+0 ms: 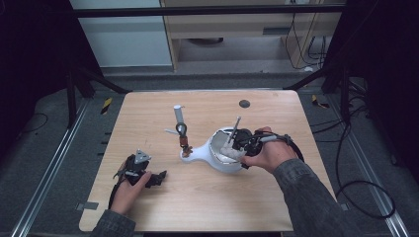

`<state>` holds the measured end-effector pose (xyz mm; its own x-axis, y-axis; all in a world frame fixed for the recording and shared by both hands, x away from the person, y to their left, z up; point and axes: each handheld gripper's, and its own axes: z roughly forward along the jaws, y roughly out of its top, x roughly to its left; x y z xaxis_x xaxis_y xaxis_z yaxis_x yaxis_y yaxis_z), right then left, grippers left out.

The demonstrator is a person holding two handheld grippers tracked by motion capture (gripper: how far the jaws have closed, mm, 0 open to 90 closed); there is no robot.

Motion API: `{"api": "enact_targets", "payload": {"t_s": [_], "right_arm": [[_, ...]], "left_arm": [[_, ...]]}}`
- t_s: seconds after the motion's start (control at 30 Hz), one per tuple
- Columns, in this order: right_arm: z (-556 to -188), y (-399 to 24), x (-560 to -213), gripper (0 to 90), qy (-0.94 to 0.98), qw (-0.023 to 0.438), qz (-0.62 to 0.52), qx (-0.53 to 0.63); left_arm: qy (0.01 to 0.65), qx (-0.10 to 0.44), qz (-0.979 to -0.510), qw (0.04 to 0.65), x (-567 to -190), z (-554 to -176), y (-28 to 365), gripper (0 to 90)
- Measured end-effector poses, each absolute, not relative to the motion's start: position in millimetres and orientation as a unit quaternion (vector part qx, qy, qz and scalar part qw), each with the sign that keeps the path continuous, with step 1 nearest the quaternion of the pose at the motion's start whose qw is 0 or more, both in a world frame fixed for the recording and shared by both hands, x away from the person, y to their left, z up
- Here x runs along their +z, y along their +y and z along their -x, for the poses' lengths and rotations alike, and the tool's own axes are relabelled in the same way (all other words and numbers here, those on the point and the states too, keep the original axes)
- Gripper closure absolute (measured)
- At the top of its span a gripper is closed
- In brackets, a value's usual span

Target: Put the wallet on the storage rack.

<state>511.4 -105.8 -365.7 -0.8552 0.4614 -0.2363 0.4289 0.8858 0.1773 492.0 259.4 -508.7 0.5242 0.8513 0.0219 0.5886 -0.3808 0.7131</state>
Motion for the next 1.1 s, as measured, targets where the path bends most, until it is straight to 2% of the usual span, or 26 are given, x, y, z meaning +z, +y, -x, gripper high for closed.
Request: {"api": "enact_targets", "payload": {"t_s": [1.1], "right_arm": [[-524,-94,-368,30.8,0.963,0.132,-0.231,0.048]], "left_arm": [[0.444,0.196,-0.808,0.333,-509,-492,259,0.0]]}}
